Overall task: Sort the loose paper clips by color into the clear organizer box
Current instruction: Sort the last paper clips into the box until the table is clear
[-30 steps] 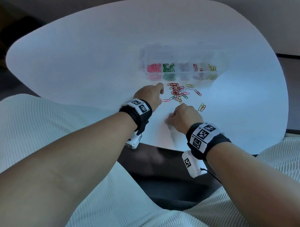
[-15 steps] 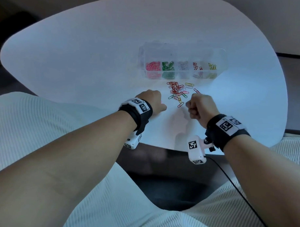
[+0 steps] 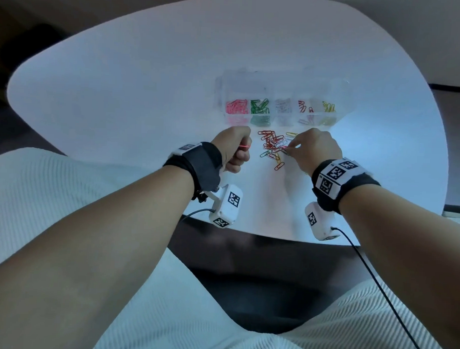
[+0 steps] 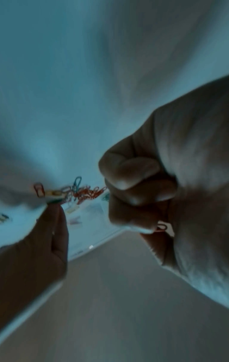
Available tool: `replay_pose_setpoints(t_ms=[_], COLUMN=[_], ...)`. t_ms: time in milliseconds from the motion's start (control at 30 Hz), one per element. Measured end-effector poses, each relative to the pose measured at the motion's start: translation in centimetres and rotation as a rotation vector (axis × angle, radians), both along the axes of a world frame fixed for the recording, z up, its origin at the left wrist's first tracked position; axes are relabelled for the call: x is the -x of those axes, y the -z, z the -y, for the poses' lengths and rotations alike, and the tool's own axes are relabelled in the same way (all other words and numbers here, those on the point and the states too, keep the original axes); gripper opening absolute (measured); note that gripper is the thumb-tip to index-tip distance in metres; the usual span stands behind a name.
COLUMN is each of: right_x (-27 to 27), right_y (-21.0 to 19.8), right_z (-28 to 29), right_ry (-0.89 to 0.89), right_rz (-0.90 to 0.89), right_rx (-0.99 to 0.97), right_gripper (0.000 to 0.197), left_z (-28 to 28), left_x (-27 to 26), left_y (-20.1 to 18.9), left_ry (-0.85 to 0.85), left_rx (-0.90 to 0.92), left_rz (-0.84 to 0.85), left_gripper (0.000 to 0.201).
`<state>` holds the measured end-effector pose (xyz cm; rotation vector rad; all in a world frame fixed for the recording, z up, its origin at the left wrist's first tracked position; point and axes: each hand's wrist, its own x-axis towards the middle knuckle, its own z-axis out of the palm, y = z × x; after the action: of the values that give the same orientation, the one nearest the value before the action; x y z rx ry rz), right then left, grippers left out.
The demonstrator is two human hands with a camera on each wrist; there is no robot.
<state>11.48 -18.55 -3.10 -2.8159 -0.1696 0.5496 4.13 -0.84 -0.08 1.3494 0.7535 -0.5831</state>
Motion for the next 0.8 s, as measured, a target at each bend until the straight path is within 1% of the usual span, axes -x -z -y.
replay_pose_setpoints(t_ms=[100, 200, 267, 300, 333, 400, 500, 567, 600, 700, 767, 800], right_x=[0.3, 0.8, 1.2, 1.4, 1.7, 2.1, 2.8, 2.9, 2.7, 2.0, 1.3, 1.0], right_y=[0.2, 0.2, -0.1, -0.3, -0.5, -0.9, -2.1, -3.1, -3.8, -6.1, -7.3, -7.6], right_z=[-0.3, -0.2, 0.2, 0.5, 0.9, 1.5, 1.6, 1.0, 0.5, -1.4, -3.0, -3.9], right_ry=[-0.005, -0.028, -0.012, 0.024, 0.078, 0.22, 0.443, 0.529, 0.557, 0.636, 0.666, 0.679], right_rz=[-0.022, -0.037, -0.043, -0.049, -0.066, -0.14, -0.367, -0.525, -0.58, -0.683, -0.736, -0.759], right_rx=[0.07, 0.136, 0.118, 0.069, -0.011, -0.256, -0.66, -0.907, -1.0, -1.202, -1.282, -1.301], right_gripper=[0.022, 0.03, 0.027, 0.024, 0.022, 0.021, 0.021, 0.026, 0.026, 0.024, 0.028, 0.034], left_z=[0.1, 0.5, 0.6, 0.7, 0.7, 0.6, 0.5, 0.5, 0.4, -0.2, -1.0, -1.5], left_x=[-0.1, -0.1, 0.0, 0.0, 0.1, 0.0, -0.3, -0.4, -0.5, -1.0, -1.8, -2.3], left_y=[-0.8, -1.3, -1.5, -1.6, -1.6, -1.7, -2.0, -2.2, -2.4, -3.3, -4.1, -4.5], left_ry=[-0.071, -0.09, -0.108, -0.119, -0.136, -0.168, -0.187, -0.191, -0.193, -0.198, -0.201, -0.182], left_rx=[0.102, 0.109, 0.106, 0.103, 0.101, 0.105, 0.16, 0.221, 0.245, 0.228, 0.138, 0.057], left_rz=[0.078, 0.143, 0.157, 0.161, 0.164, 0.17, 0.186, 0.203, 0.212, 0.207, 0.184, 0.171], left_gripper=[0.022, 0.028, 0.028, 0.027, 0.027, 0.027, 0.022, 0.021, 0.024, 0.027, 0.026, 0.026])
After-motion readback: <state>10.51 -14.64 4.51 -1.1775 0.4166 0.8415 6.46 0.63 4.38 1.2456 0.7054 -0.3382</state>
